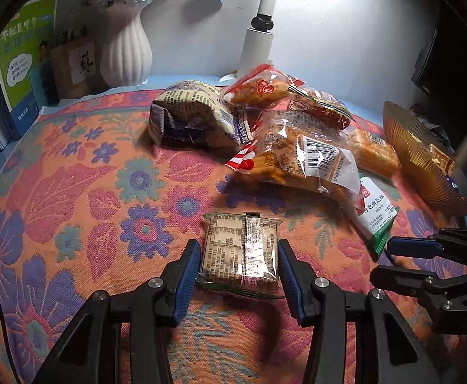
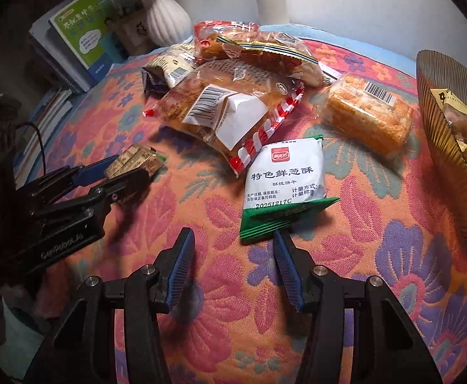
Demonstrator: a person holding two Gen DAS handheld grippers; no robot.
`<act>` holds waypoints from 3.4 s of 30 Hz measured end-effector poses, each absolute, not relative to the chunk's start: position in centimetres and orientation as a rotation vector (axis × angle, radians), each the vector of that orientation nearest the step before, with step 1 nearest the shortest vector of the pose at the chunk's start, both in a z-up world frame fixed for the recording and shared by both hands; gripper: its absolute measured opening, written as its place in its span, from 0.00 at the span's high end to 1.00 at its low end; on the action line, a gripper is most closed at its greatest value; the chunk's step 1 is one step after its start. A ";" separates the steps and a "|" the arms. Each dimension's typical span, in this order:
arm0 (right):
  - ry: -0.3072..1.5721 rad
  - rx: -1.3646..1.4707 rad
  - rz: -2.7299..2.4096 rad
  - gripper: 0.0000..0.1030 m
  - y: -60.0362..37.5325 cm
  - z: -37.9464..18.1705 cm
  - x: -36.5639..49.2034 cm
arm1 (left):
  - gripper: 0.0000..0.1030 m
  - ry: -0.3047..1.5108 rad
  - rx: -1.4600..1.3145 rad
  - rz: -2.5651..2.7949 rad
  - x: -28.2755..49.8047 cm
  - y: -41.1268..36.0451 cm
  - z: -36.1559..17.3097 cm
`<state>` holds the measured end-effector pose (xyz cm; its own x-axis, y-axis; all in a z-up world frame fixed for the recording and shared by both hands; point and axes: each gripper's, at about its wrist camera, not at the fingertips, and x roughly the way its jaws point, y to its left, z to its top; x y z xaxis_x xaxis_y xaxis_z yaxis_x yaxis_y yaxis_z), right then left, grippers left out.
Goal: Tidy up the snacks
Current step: 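Grasp the small cracker pack with the left tool while the right grasps the white-green biscuit pack, then carry both packs into the glass bowl and open both tools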
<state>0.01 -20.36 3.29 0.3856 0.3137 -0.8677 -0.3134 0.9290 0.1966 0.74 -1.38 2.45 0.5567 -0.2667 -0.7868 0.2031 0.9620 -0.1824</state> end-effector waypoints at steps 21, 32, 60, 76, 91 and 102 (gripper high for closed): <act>0.991 -0.156 0.249 0.31 -20.3 2.8 4.5 | 0.55 0.873 -0.097 -0.348 -0.2 -1.6 2.9; 0.975 -0.255 0.278 0.31 -18.9 1.7 4.0 | 0.55 0.871 -0.102 -0.345 -0.2 -1.5 3.0; 0.945 -0.217 0.183 0.53 -25.9 2.3 -6.5 | 0.55 0.838 0.027 -0.401 -2.6 -4.6 4.3; 0.831 -0.019 0.015 0.53 -35.7 9.3 -10.6 | 0.55 0.714 0.154 -0.669 -2.5 -17.6 14.3; 0.724 0.128 -0.115 0.53 -43.2 14.2 -3.5 | 0.55 0.724 0.182 -0.732 4.6 -27.7 17.4; 0.756 0.237 -0.071 0.43 -45.1 12.8 -0.9 | 0.21 0.729 0.158 -0.741 6.9 -28.5 15.9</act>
